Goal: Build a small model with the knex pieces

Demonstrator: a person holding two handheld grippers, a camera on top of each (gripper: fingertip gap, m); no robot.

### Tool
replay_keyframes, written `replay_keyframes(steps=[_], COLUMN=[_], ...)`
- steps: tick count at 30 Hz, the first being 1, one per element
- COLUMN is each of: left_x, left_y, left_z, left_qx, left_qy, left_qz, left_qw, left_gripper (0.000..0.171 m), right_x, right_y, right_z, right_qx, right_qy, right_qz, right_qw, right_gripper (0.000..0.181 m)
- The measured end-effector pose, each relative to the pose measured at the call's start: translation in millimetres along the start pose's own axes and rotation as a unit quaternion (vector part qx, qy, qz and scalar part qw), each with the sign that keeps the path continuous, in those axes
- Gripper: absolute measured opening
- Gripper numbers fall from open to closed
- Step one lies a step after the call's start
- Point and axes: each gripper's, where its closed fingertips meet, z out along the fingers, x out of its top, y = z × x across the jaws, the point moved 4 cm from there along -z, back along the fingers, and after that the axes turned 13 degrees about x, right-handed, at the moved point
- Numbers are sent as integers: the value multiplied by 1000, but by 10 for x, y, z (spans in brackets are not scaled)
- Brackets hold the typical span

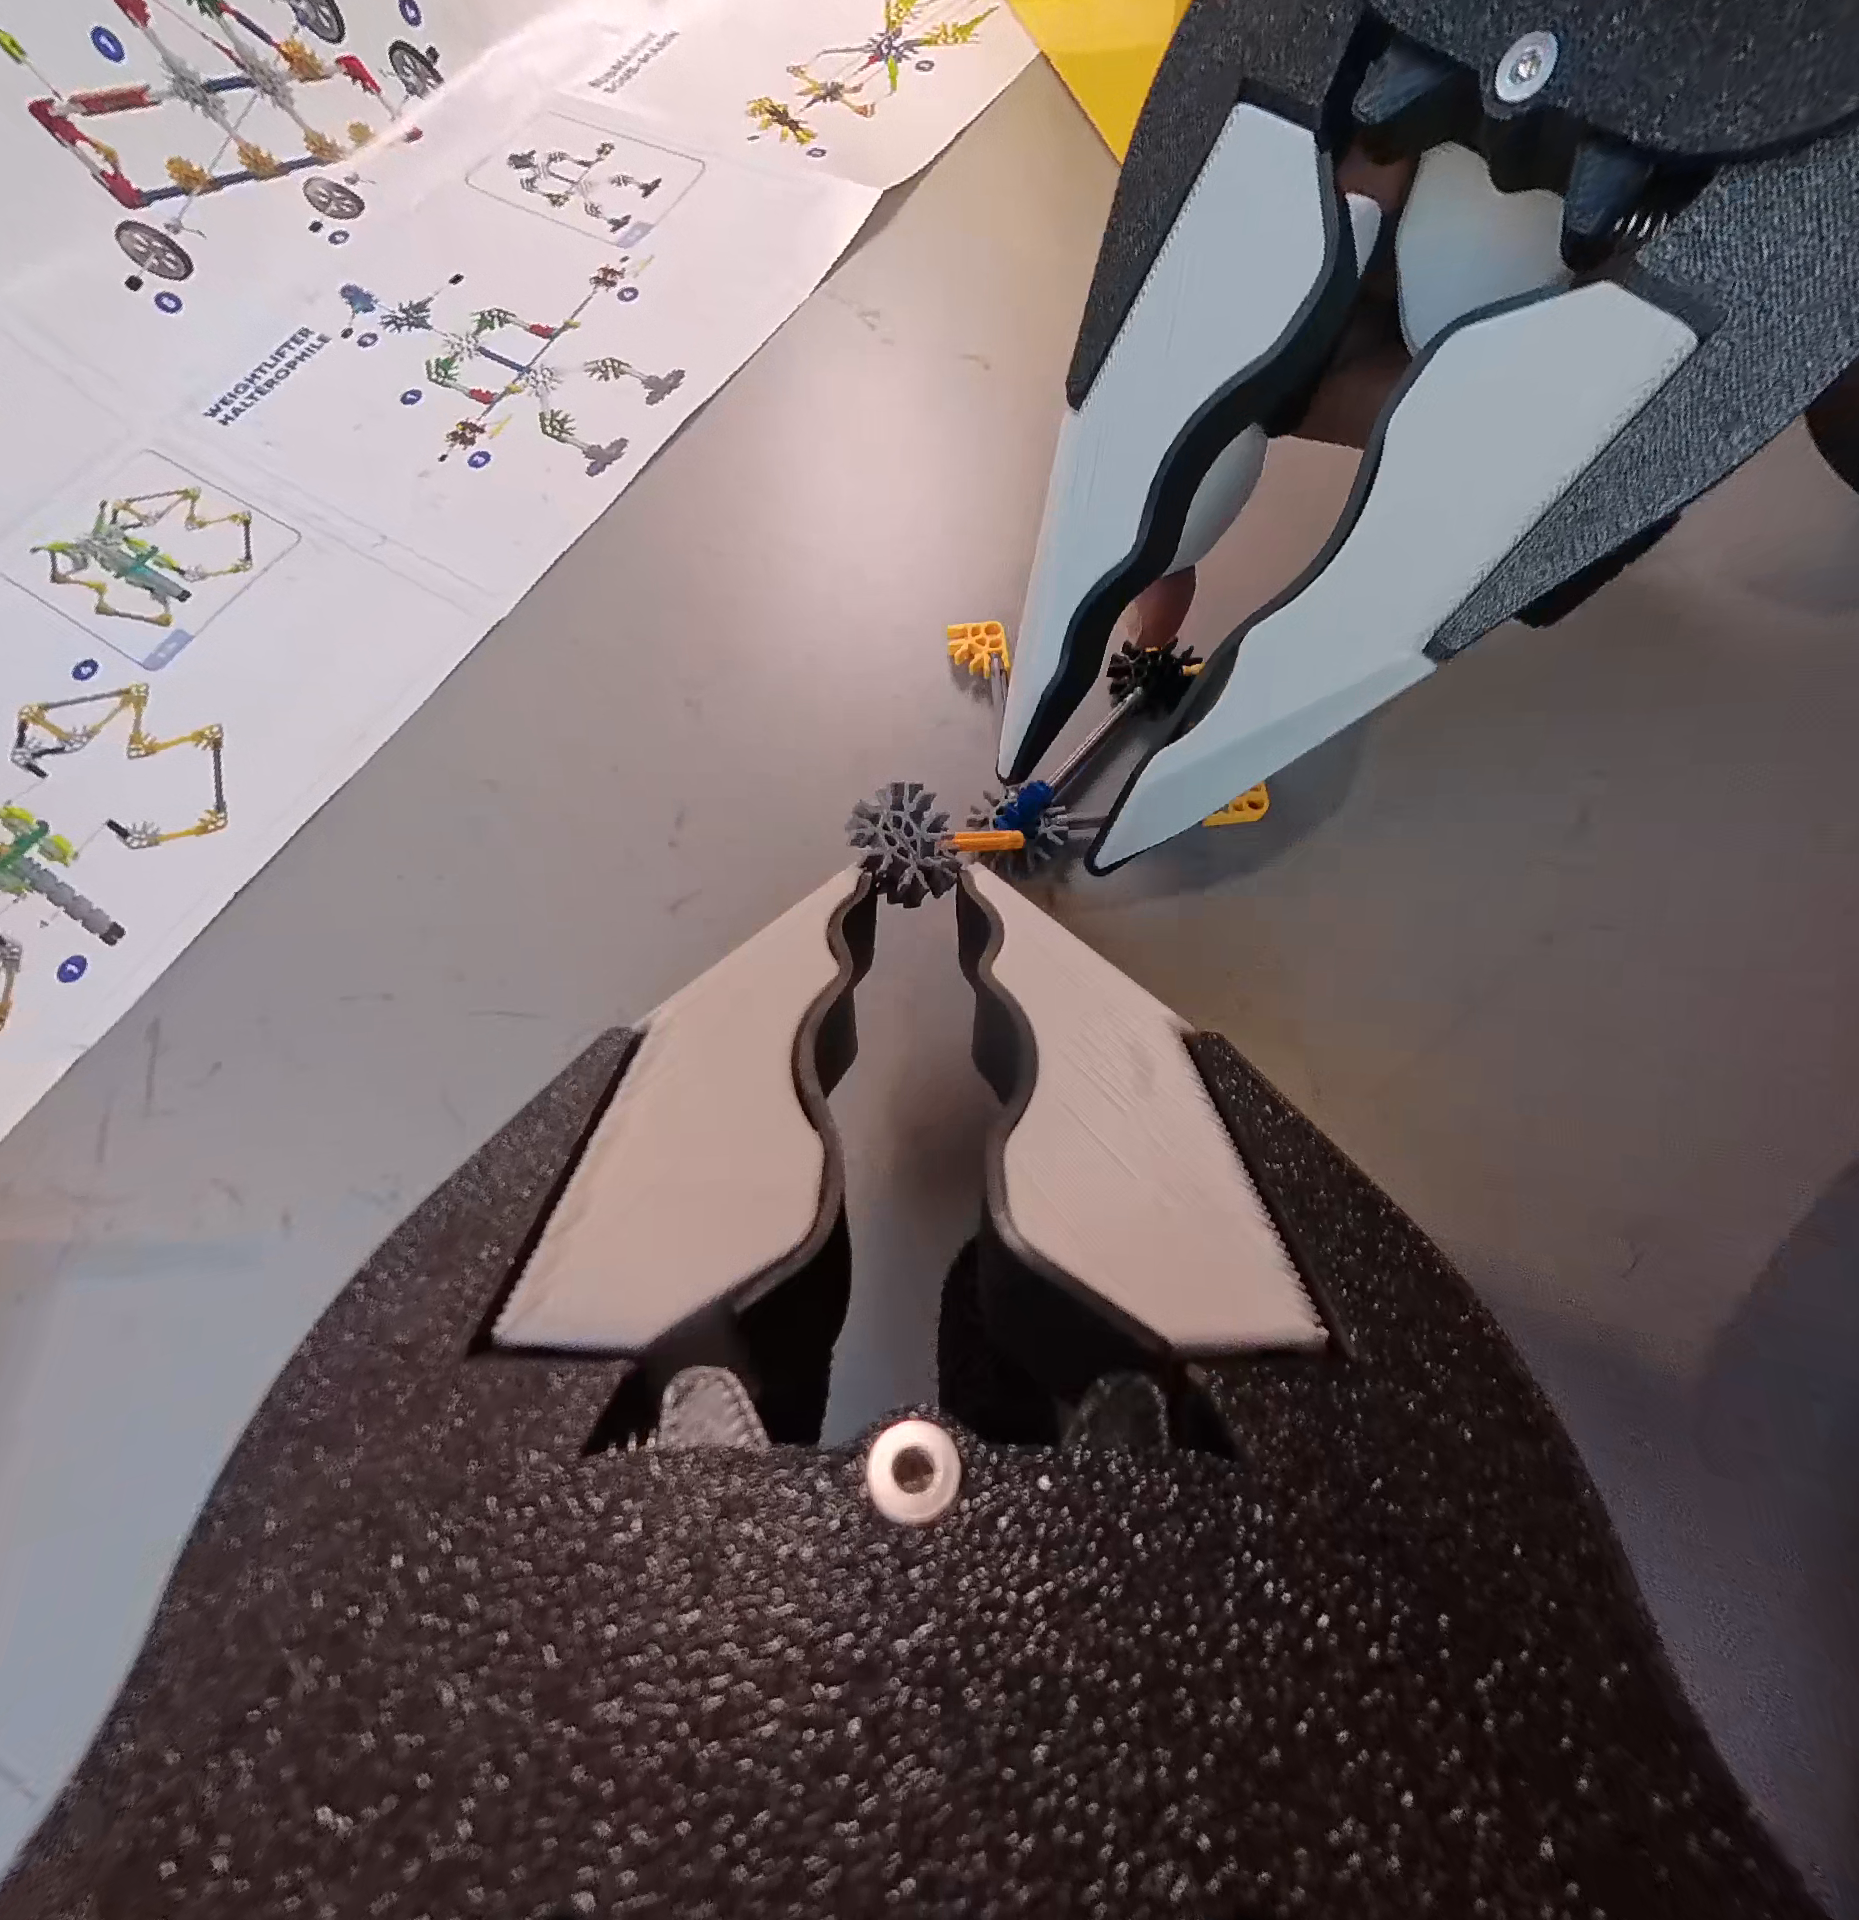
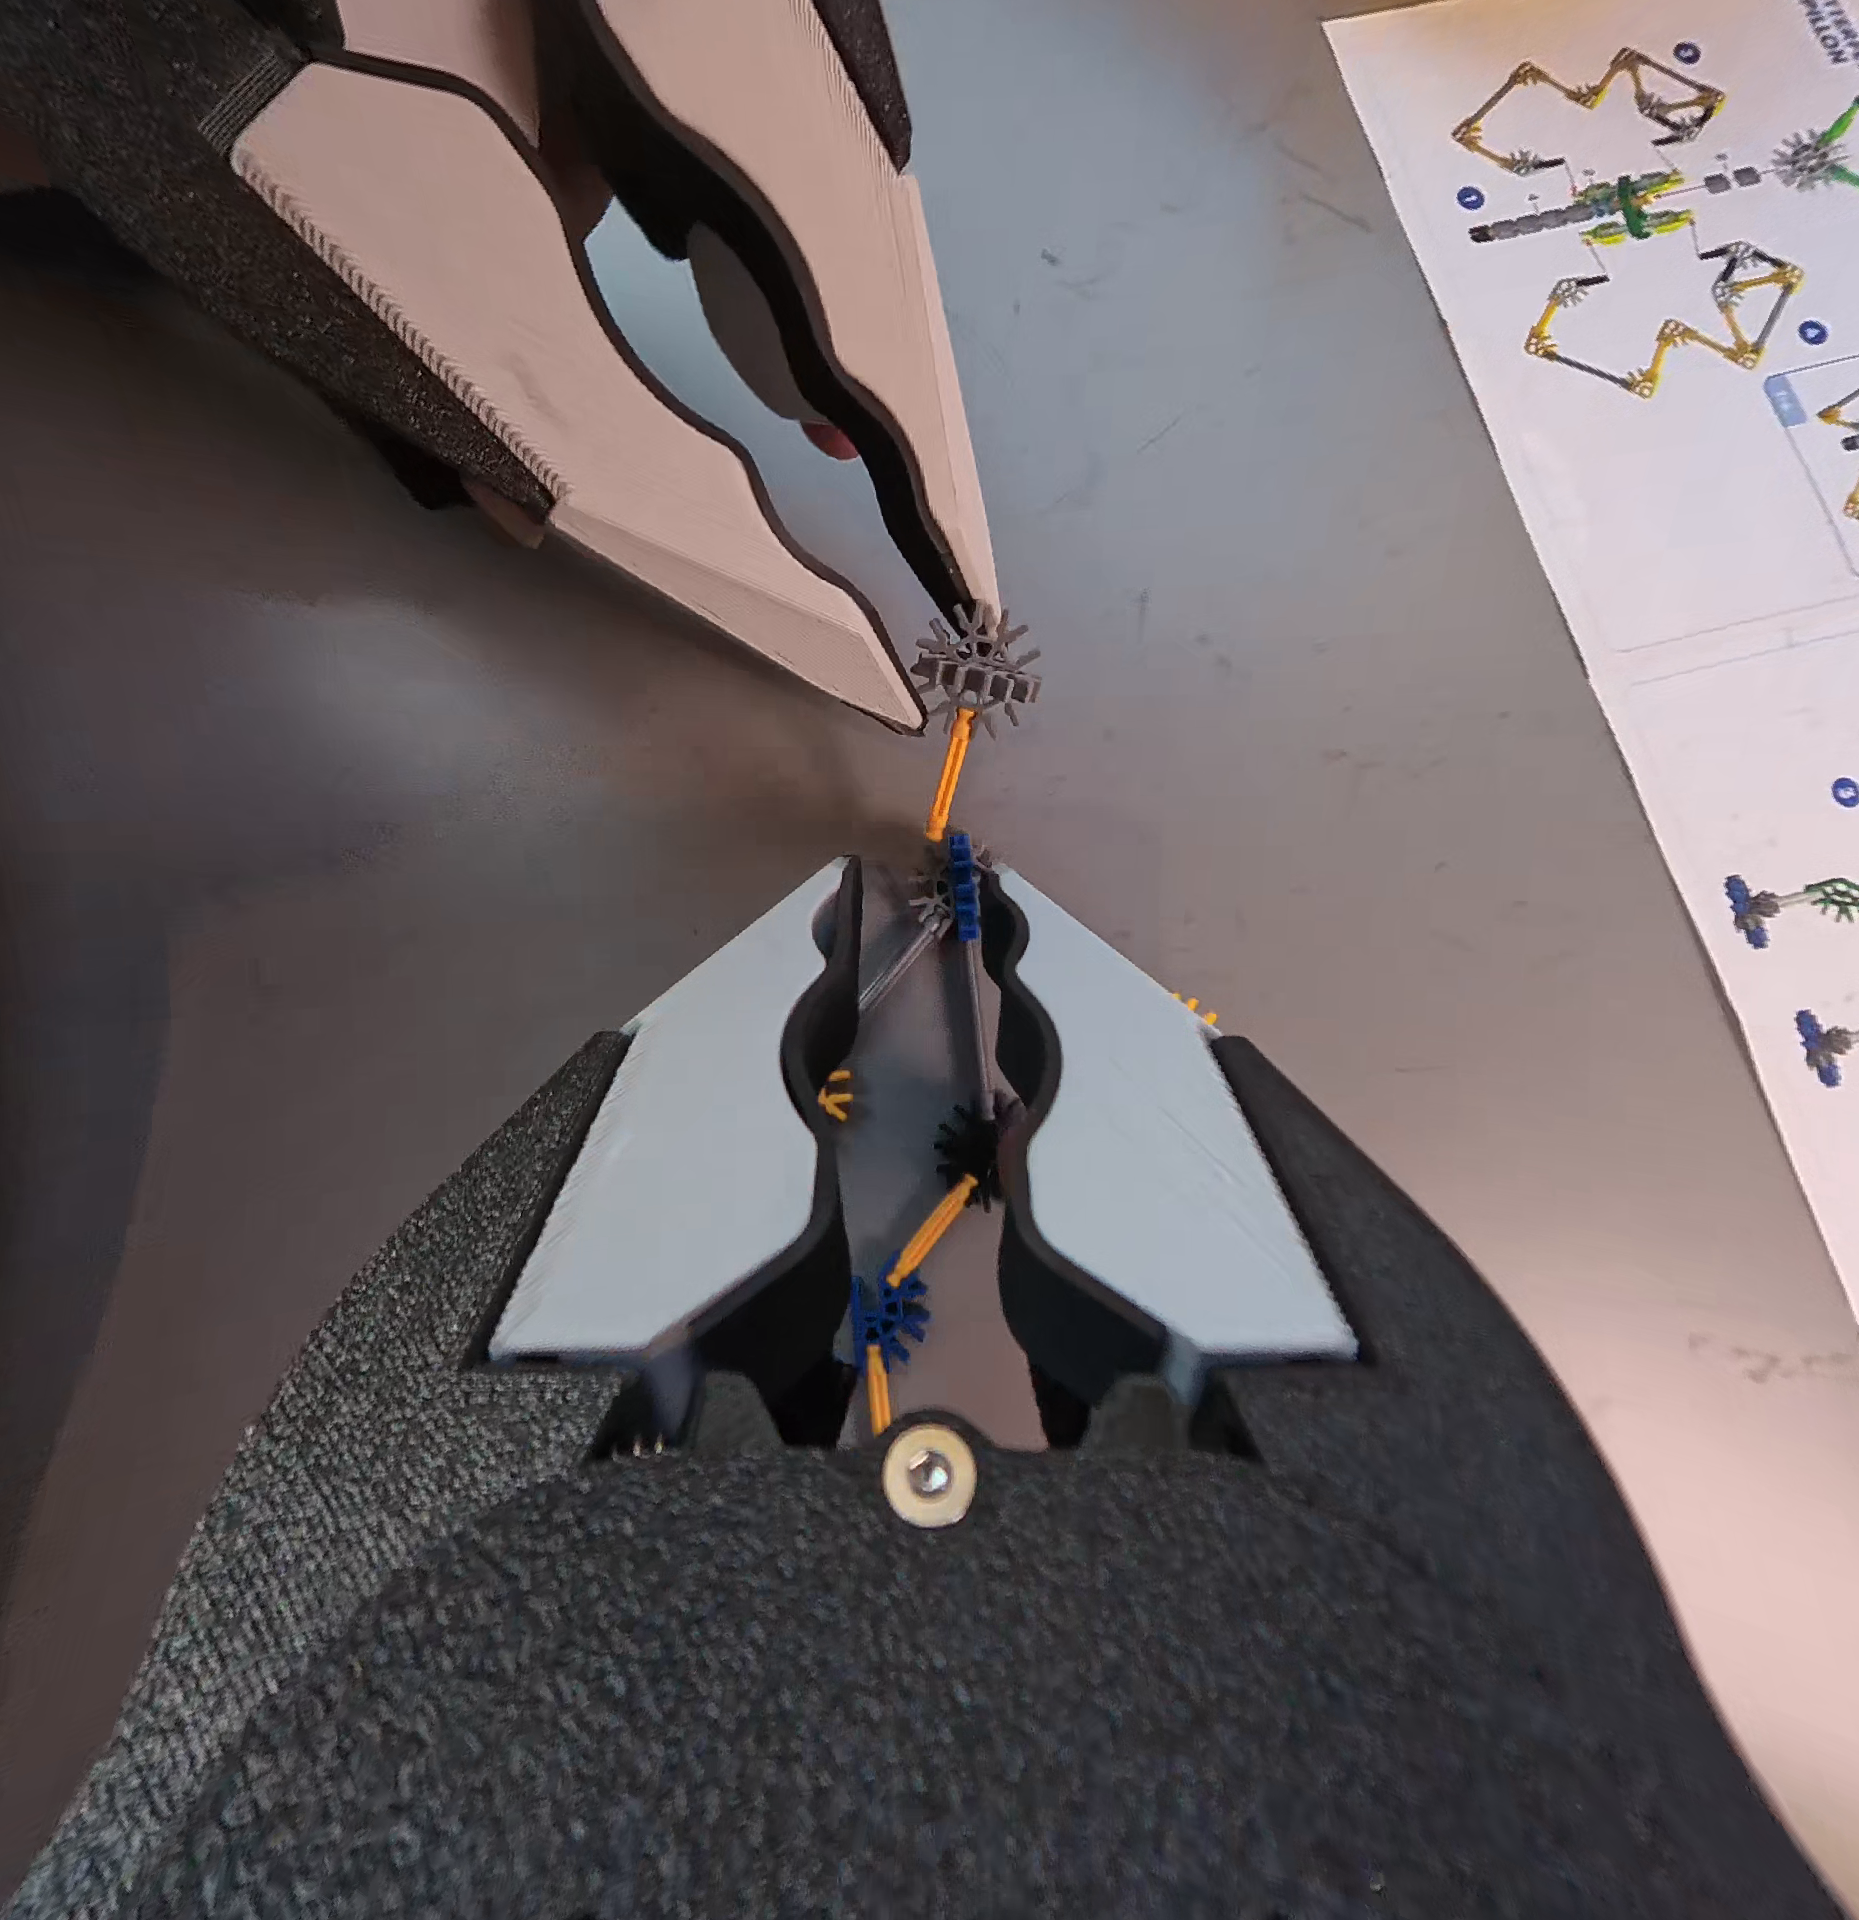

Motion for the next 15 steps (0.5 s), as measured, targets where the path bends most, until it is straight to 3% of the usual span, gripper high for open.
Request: replay_keyframes(steps=[15], left_x=[-56], left_y=[68], left_z=[41], left_qx=[53], left_qy=[-4], left_qz=[-48], left_qw=[997], left_gripper=[15], right_x=[9], right_y=[72], right_z=[89], right_qx=[-22], right_qy=[10], right_qz=[33], right_qw=[999], right_gripper=[11])
